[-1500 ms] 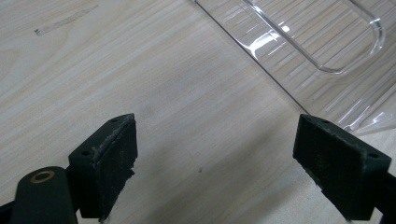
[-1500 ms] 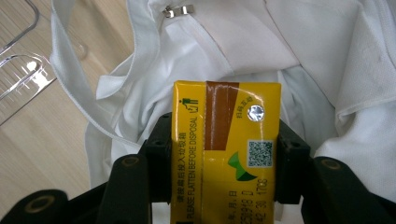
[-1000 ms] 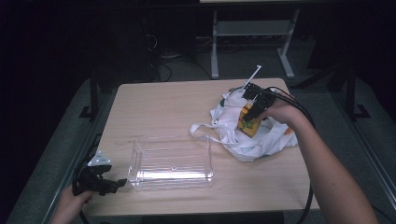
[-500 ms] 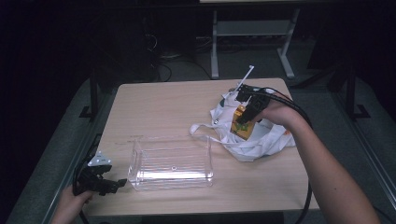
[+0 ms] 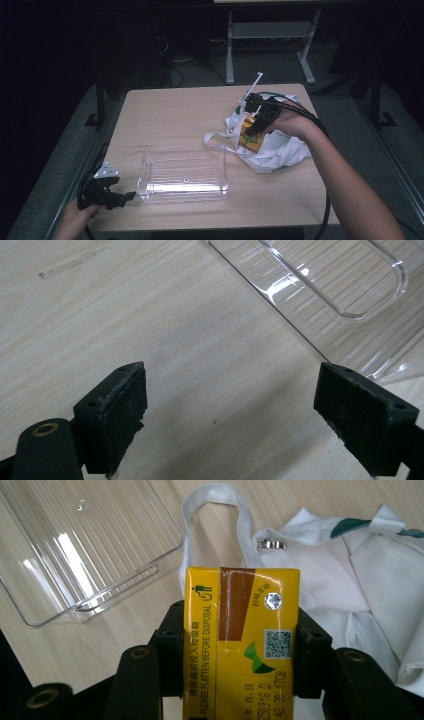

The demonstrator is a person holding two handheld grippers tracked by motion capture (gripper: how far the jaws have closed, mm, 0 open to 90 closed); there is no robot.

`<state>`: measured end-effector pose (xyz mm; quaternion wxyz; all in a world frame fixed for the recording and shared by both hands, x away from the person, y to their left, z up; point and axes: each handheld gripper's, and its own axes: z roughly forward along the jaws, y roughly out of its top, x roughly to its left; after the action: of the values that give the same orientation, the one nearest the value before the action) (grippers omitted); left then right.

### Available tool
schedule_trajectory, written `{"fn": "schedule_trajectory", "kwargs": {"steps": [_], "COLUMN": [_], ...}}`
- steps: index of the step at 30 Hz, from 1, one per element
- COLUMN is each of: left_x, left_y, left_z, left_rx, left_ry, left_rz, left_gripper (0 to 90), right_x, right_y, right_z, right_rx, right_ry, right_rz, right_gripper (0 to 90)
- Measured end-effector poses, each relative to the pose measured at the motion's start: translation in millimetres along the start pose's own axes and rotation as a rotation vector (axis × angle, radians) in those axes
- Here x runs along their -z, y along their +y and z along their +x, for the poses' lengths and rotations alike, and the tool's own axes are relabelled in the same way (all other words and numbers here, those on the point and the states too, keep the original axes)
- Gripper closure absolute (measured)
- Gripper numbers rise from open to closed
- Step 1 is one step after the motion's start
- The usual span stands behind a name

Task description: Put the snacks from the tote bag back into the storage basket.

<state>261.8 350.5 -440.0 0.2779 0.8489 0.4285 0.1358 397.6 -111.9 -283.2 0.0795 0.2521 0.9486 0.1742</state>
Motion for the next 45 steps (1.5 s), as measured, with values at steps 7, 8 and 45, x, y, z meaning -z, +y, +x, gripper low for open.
{"fn": "schedule_trajectory", "kwargs": {"steps": [7,8,45], "left_x": [0.2,0.4,1.5], "left_y": [0.3,0.3,0.1], "left_z": [-0.1,0.0,0.0], "left_rx": [-0.007,-0.006,-0.004], "left_ry": [-0.002,-0.002,-0.002], "left_rz": [0.004,0.004,0.005], "left_gripper": [13.7,13.7,13.7], "right_x": [2.3,2.7,4.1], "right_y": [6.6,7.6,35.7], "right_z": [11.0,12.4,68.0], "right_rx": [0.037,0.043,0.218], "right_ry": [0.01,0.01,0.059], "right_rz": [-0.005,-0.008,-0.03], "right_gripper": [51.8,51.8,51.8]}}
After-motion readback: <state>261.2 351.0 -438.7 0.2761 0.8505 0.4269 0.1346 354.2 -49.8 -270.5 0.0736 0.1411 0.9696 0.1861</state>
